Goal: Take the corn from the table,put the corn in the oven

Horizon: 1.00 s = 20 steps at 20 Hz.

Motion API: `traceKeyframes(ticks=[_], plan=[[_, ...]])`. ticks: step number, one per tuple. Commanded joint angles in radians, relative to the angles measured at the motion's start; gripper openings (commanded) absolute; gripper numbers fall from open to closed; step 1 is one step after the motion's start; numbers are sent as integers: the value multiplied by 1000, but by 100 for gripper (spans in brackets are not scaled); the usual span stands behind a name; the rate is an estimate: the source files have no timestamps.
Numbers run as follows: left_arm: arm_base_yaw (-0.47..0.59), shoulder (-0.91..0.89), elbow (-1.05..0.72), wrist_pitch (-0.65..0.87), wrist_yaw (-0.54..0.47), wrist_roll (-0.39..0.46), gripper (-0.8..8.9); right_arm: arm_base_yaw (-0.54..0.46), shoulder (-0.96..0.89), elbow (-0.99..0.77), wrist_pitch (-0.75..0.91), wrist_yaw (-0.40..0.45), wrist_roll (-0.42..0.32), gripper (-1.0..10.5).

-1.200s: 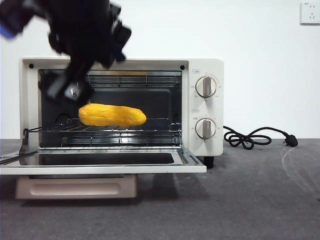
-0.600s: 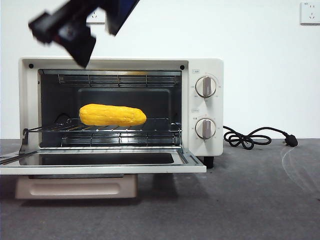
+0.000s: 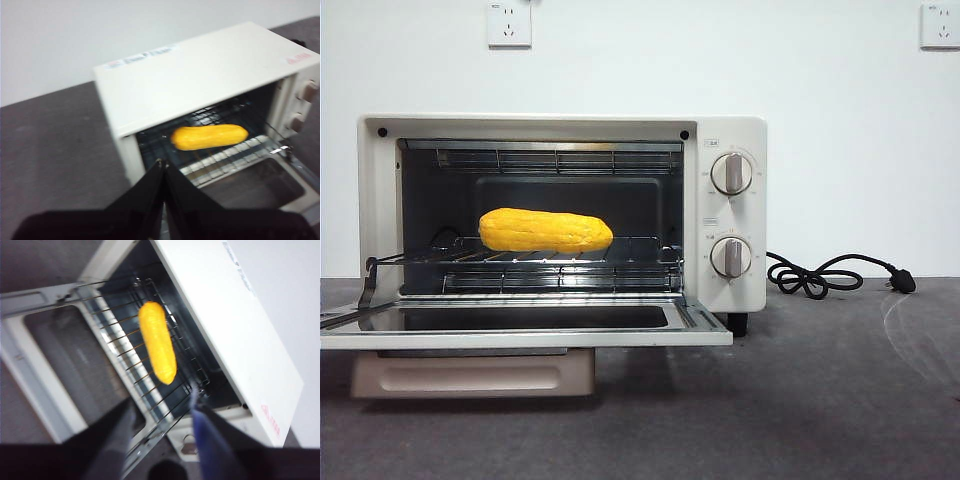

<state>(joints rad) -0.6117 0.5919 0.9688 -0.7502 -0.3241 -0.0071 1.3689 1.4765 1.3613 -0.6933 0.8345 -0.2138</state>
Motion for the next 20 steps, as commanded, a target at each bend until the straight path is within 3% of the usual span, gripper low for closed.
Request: traceKeyframes(ticks=[1,7,12,20], plan=[[0,38,4,30,69,12,-8,13,-56,-2,-54,-32,80,-5],[35,140,4,64,303,33,-8,7,-188,-2,-164,-216,181,-7],[125,245,4,67,547,42,-8,-26,-290,-2,-199,-344,188,-7],[360,311,3,2,738,34,-8,-175,-388,-2,-267,-565,214,-7]])
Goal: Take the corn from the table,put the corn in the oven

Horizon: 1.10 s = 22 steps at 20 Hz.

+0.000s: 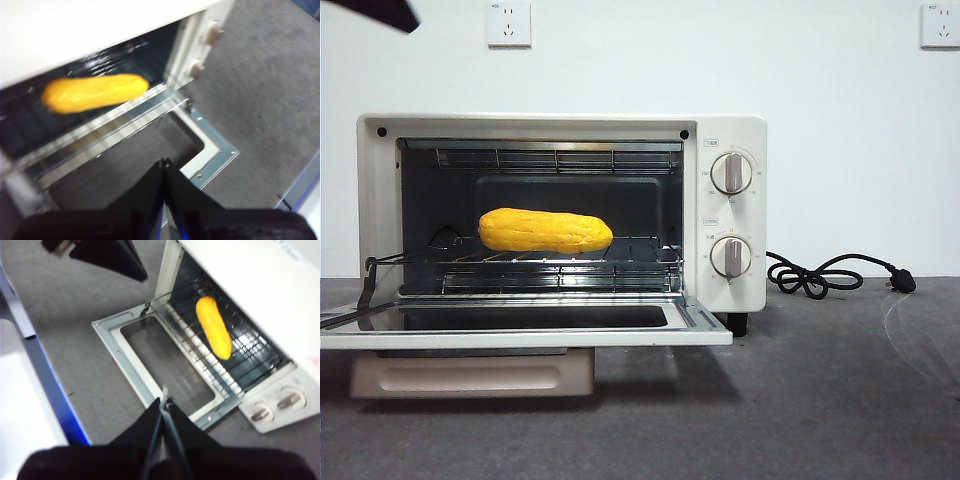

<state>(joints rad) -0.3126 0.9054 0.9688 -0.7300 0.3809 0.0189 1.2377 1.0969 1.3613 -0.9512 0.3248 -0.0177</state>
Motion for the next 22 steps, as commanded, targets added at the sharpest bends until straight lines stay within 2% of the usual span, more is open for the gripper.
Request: traceKeyframes(ticks=[1,4,10,13,22], plan=[[96,-2,3,-32,47,9,-8,-72,-13,-2,-18,-96,18,-7],[192,-4,3,-76,87,17,-8,-163,-15,-2,-35,-236,9,-7],[362,-4,3,-146,185,60,-8,-335,2,-2,-42,-493,-55,-7],[428,-3,3,-161,209,66,-8,-402,18,-2,-45,-547,-73,-8],[568,66,-42,-204,212,125,-8,-539,62,-2,-50,-621,-122,-8]])
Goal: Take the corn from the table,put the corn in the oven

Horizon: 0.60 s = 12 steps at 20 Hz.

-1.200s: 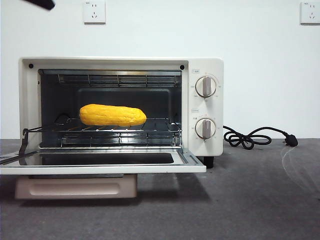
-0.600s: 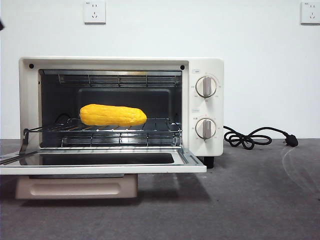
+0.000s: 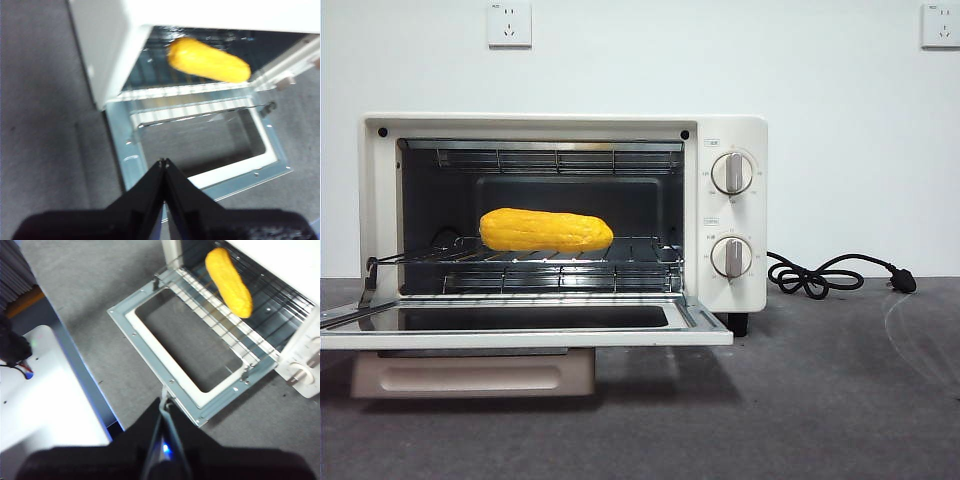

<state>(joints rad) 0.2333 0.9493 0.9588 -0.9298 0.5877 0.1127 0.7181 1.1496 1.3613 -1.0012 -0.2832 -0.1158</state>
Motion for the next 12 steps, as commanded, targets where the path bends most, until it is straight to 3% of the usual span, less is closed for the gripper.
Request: traceKeyframes(ticks=[1,4,12], plan=[[31,38,-45,-1,5,31,-8,-31,13,-2,-2,-24,-29,-8],[41,117,-90,32,7,34,-8,-66,26,-2,-18,-69,-58,-8],[41,406,-110,125,-12,34,-8,-92,39,-2,-29,-73,-76,-8]])
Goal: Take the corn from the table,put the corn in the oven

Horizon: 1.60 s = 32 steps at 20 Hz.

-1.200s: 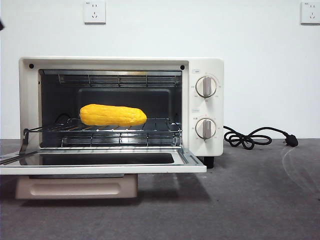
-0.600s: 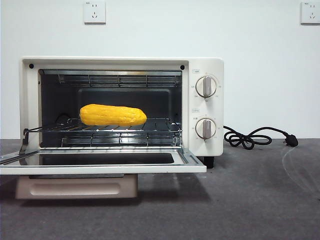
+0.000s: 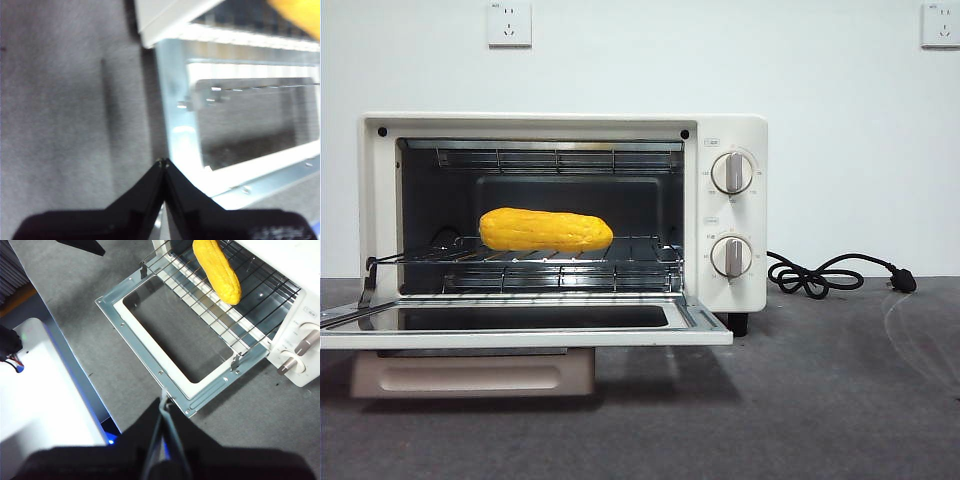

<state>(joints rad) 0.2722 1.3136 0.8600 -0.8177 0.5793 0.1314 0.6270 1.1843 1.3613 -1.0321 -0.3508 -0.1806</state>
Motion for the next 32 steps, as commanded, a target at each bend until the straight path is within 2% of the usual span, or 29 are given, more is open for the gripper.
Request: traceKeyframes(ticks=[1,11,18,21,26,32], plan=[[1,76,-11,23,-3,15,-8,-1,5,-2,2,-5,-11,-7],[-56,261,-11,62,-3,15,-8,-1,5,-2,15,3,-10,-7],[-104,299,-11,-4,16,39,-8,-1,5,-2,14,3,-6,-3],[-104,299,-11,-55,102,77,-8,-1,5,-2,14,3,-6,-3],[-95,298,-10,-134,166,91,-8,-1,5,-2,13,3,-6,-3],[-34,279,3,-135,510,90,-8,-1,5,-2,6,3,-1,-3]])
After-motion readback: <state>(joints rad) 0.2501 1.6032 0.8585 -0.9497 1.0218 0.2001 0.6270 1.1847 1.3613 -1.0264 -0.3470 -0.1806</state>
